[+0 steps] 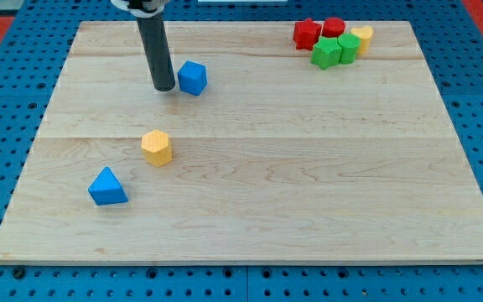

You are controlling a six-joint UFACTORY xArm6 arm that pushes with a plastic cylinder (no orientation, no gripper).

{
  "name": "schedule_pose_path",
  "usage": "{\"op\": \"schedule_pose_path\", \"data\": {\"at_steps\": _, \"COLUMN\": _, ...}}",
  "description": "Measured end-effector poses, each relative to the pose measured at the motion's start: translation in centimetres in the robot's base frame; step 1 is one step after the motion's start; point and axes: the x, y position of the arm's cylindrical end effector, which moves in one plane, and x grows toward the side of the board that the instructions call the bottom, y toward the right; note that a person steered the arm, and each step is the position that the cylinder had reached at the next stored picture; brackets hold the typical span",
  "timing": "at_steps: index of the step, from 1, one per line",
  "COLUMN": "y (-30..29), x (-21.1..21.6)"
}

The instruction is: Move the blue cube towards the group of blocks

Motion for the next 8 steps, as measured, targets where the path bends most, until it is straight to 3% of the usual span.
{"op": "schedule_pose_path", "data": {"at_steps": 3, "y": 12.6, "x": -3.9}}
{"op": "schedule_pose_path", "data": {"at_steps": 5, "y": 6.0, "x": -4.3}}
{"op": "schedule_pose_path", "data": {"at_steps": 8, "y": 12.3, "x": -9.1}}
